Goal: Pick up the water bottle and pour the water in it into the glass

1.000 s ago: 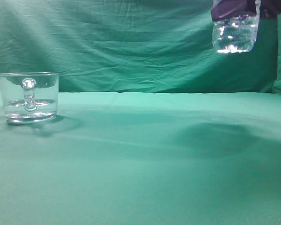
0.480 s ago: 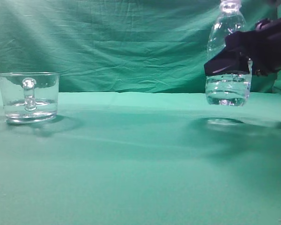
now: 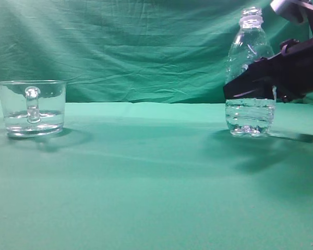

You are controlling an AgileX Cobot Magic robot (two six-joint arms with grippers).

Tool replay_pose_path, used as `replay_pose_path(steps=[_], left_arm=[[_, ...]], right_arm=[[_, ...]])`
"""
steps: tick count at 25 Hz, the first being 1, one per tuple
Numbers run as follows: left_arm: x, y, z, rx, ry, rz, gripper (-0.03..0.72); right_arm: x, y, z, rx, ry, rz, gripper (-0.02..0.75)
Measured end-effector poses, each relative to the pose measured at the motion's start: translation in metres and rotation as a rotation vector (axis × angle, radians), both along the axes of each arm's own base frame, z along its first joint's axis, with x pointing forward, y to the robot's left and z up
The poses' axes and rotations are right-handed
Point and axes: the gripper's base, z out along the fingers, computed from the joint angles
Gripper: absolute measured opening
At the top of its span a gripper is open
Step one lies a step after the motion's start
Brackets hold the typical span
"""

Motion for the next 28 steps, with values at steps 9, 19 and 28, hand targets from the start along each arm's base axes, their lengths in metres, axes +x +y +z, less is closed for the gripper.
replay_pose_path(steps=[9,19,28], left_arm=[[0.0,0.0,0.0,0.0,0.0,0.0,0.0],[0.0,0.0,0.0,0.0,0.0,0.0,0.0],[0.0,0.0,0.0,0.0,0.0,0.0,0.0]], right_arm=[[0.0,0.0,0.0,0.037,0.019,-0.014,0.624],[-0.008,-0.002,0.084,0.179,-0.103,-0.063,0.671],[-0.064,-0.014,0.191,0.195,-0.238,-0.133,0.424]])
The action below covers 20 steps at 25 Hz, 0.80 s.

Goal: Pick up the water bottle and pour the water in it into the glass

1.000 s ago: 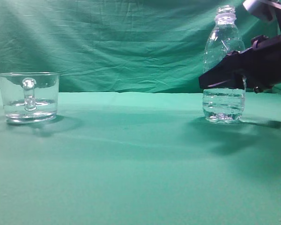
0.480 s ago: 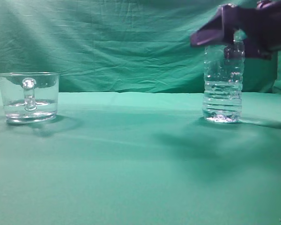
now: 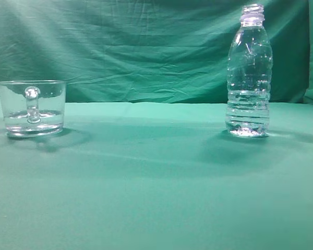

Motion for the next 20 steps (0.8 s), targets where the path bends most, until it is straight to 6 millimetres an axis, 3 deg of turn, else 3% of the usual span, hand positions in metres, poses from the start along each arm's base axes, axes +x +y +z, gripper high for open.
replay_pose_path(steps=[3,7,14,20], left_arm=[[0.0,0.0,0.0,0.0,0.0,0.0,0.0],[0.0,0.0,0.0,0.0,0.0,0.0,0.0],[0.0,0.0,0.0,0.0,0.0,0.0,0.0],[0.0,0.0,0.0,0.0,0.0,0.0,0.0]], right_arm=[[-0.031,-0.002,0.029,-0.008,-0.045,0.02,0.158],[-0.076,-0.004,0.059,-0.003,-0.103,0.044,0.0],[-0.149,-0.007,0.088,-0.002,-0.228,0.105,0.0],[-0.198,-0.009,0.096,-0.09,-0.371,0.145,0.0]])
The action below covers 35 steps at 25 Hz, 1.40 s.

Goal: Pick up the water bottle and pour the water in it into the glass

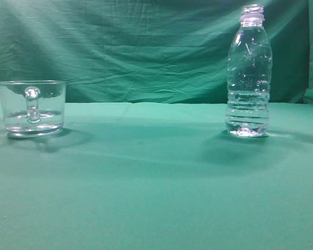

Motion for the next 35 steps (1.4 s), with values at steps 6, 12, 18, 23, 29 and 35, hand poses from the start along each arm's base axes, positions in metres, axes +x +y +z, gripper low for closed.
replay_pose_path(steps=[6,12,18,23,29,35], left_arm=[[0.0,0.0,0.0,0.0,0.0,0.0,0.0],[0.0,0.0,0.0,0.0,0.0,0.0,0.0],[0.0,0.0,0.0,0.0,0.0,0.0,0.0],[0.0,0.0,0.0,0.0,0.0,0.0,0.0],[0.0,0.0,0.0,0.0,0.0,0.0,0.0],[0.0,0.0,0.0,0.0,0.0,0.0,0.0]], right_arm=[[-0.016,-0.019,0.008,0.212,0.024,-0.163,0.0],[-0.008,-0.044,0.014,0.434,0.036,-0.395,0.0],[0.009,-0.059,-0.007,0.374,0.076,-0.623,0.0],[0.014,-0.064,-0.049,0.18,0.366,-0.75,0.0],[-0.01,-0.063,-0.106,0.055,0.436,-0.733,0.0],[-0.016,-0.063,-0.163,0.051,0.454,-0.726,0.0]])
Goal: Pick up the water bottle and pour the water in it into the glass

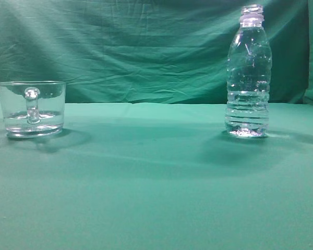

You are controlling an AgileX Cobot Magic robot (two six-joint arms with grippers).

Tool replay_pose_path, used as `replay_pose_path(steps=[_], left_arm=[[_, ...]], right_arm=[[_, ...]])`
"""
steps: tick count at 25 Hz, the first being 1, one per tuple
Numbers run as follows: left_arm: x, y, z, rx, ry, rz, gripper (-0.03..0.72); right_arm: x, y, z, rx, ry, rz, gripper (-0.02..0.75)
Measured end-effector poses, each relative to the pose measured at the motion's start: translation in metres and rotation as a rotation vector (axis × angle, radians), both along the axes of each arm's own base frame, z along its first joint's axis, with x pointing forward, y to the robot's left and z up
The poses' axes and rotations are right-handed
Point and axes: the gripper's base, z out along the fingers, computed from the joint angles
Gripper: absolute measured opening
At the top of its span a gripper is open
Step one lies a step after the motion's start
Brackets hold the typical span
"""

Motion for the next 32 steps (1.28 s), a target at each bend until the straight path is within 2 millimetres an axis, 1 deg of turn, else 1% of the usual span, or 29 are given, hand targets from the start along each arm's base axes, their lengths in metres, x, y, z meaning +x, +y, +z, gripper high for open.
replay_pose_path(steps=[6,9,11,32], left_arm=[[0.0,0.0,0.0,0.0,0.0,0.0,0.0],[0.0,0.0,0.0,0.0,0.0,0.0,0.0],[0.0,0.0,0.0,0.0,0.0,0.0,0.0],[0.0,0.0,0.0,0.0,0.0,0.0,0.0]], right_arm=[[0.009,0.002,-0.048,0.001,0.118,0.007,0.0],[0.01,0.002,-0.064,-0.001,0.156,0.008,0.0],[0.01,0.002,-0.067,-0.001,0.162,0.009,0.0],[0.01,0.003,-0.069,0.023,0.181,0.012,0.0]])
